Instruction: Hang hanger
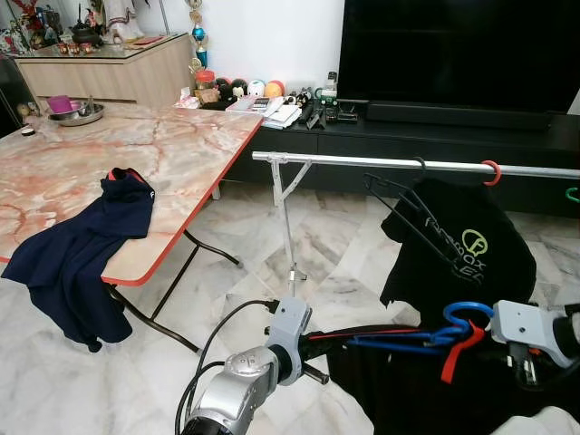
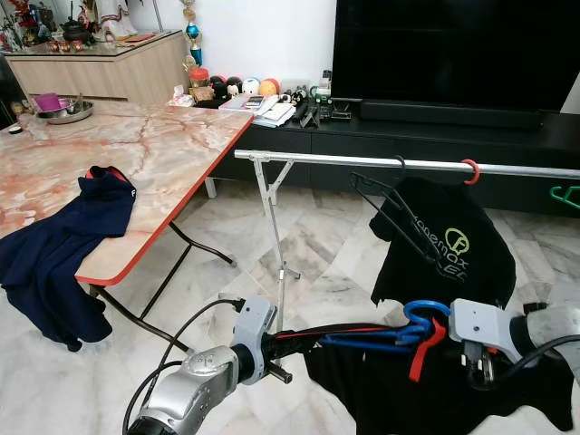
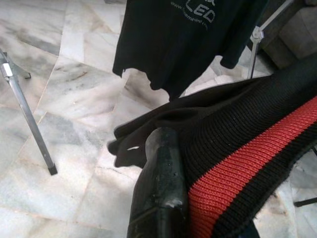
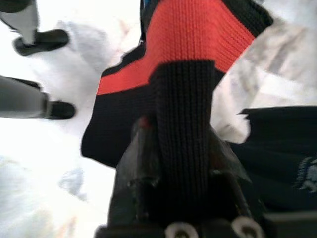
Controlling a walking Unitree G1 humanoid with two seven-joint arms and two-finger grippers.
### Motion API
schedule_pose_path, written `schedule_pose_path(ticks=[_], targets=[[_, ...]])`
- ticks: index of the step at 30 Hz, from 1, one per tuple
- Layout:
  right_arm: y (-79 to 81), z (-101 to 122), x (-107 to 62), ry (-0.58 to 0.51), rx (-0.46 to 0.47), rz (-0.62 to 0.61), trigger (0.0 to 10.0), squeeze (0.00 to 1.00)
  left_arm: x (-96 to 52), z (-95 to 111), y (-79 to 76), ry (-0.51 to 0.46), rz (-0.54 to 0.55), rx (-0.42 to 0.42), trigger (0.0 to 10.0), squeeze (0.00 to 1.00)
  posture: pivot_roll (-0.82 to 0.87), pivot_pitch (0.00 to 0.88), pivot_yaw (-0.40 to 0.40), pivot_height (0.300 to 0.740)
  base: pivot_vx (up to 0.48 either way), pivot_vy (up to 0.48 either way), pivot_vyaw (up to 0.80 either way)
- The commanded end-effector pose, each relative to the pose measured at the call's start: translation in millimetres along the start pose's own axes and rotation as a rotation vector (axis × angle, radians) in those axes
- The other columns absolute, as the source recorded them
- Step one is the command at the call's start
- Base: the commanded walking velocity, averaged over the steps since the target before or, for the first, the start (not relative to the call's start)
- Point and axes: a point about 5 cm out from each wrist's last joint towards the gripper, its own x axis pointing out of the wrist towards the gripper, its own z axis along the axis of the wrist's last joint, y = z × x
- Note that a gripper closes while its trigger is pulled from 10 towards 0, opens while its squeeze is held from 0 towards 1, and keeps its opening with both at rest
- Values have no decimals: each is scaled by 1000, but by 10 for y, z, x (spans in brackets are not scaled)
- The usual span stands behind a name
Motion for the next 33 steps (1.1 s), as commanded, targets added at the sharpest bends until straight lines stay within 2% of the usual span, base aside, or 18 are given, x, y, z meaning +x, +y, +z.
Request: schedule_pose_path(ticks=[1, 5, 6, 9, 10, 11, 14, 20, 23, 25, 28, 33], targets=[[-25, -95, -193, -3, 78, -25, 0, 0, -105, -117, 203, 53, 78, 21, 0, 0, 32, 0, 12, 740, 0, 0, 0], [-16, -113, -186, 8, 78, -24, 0, 0, -105, -108, 203, 48, 76, 27, 0, 0, 32, 0, 12, 740, 0, 0, 0], [58, -120, -168, -9, 118, 58, 0, 0, -104, -109, 204, 52, 78, 41, 0, 0, 33, 0, 12, 740, 0, 0, 0], [141, -126, -154, -7, 139, 142, 0, 0, -101, -109, 202, 54, 79, 51, 0, 0, 35, 0, 11, 740, 0, 0, 0], [198, -155, -149, 27, 133, 196, 0, 0, -98, -106, 199, 52, 80, 54, 0, 0, 33, 0, 10, 740, 0, 0, 0], [198, -155, -149, 27, 133, 196, 0, 0, -98, -106, 199, 52, 80, 54, 0, 0, 33, 0, 10, 740, 0, 0, 0], [291, -301, -119, 188, 94, 252, 0, 0, -85, -88, 194, 43, 88, 54, 0, 0, 30, 0, 9, 740, 0, 0, 0], [312, -224, -62, 125, 102, 264, 0, 0, -79, -80, 193, 40, 99, 65, 0, 0, 34, 0, 9, 740, 0, 0, 0], [332, -134, -48, 52, 117, 290, 0, 0, -78, -78, 210, 38, 116, 70, 0, 0, 29, 0, 10, 740, 0, 0, 0], [345, -133, -44, 64, 113, 303, 0, 0, -74, -72, 217, 36, 122, 68, 0, 0, 27, 0, 7, 740, 0, 0, 0], [339, -255, 17, 195, 69, 244, 0, 0, -51, -43, 171, 21, 89, 47, 0, 0, 31, 0, 5, 740, 0, 0, 0], [354, -239, 56, 176, 73, 237, 0, 0, -52, -45, 159, 20, 87, 54, 0, 0, 36, 0, 5, 740, 0, 0, 0]])
